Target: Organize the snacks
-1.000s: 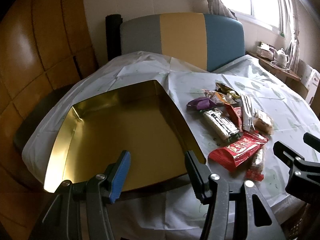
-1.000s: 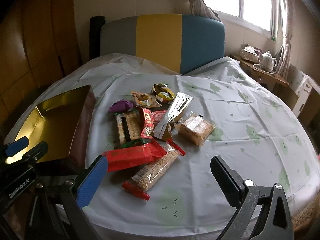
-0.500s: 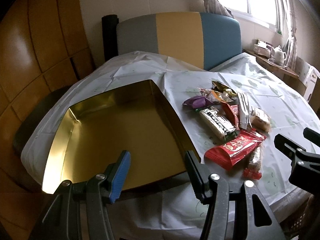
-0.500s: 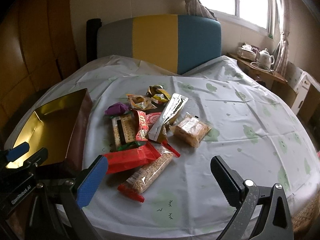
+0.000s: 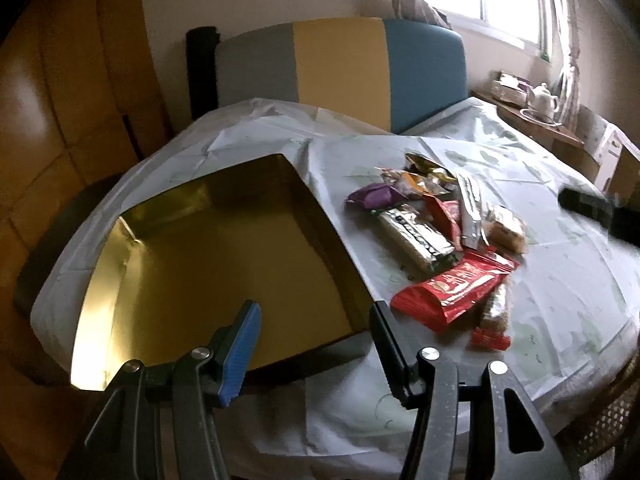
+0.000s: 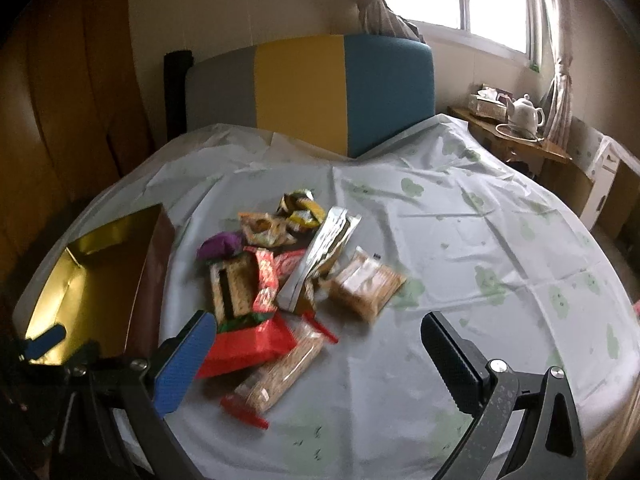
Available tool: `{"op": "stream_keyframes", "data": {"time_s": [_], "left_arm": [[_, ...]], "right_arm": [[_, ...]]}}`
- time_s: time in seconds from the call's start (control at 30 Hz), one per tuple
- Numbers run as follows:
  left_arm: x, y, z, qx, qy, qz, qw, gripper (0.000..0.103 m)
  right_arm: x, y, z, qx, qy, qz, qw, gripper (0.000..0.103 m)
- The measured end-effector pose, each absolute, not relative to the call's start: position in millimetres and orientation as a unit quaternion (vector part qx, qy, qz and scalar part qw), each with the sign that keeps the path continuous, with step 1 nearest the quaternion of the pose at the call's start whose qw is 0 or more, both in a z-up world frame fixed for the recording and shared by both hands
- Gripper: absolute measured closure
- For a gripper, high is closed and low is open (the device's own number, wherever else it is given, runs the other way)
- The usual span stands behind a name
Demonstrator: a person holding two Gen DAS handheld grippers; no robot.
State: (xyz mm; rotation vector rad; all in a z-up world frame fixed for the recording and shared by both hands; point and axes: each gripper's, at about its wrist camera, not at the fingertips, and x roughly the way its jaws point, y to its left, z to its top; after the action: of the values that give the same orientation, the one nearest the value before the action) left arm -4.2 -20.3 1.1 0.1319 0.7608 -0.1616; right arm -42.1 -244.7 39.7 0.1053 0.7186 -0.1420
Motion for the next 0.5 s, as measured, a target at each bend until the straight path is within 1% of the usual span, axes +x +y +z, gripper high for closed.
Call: {"op": "stream_keyframes", "data": {"time_s": [0.2, 0.3, 0.33, 0.4, 0.47, 0.5], "left_arm": [[-2.8, -30.2, 0.3, 0.055, 0.379, -0.142, 0.913, 0.045], [-3.8, -43.0, 1.4, 0.088, 0.368, -0.133, 0.916, 0.045], [-2.2, -50.6, 0.9, 0.113, 0.363, -0.126, 0.916, 0.045], [4.2, -58.2, -1.6, 0.134, 0.385, -0.147, 0.901, 0.046], [13.9, -61.7, -2.5, 0.127, 0.406, -0.176, 0.888, 0.051], [16.8, -65.1, -1.4, 0.129, 0.408, -0.186, 0.884, 0.052]], "right_arm": [[-18.7, -283.1, 68.3, 0.063, 0.346, -0.059, 0.934, 0.0], [2.5, -314.4, 73.5, 0.08, 0.359, -0.055, 0.928, 0.0], [12.0, -325.7, 70.5, 0.083, 0.37, -0.055, 0.924, 0.0], [28.0, -346.3, 58.7, 0.092, 0.391, -0.064, 0.914, 0.0], [38.7, -361.8, 45.3, 0.108, 0.411, -0.065, 0.903, 0.0], [42.5, -371.5, 36.5, 0.122, 0.422, -0.072, 0.895, 0.0]]}}
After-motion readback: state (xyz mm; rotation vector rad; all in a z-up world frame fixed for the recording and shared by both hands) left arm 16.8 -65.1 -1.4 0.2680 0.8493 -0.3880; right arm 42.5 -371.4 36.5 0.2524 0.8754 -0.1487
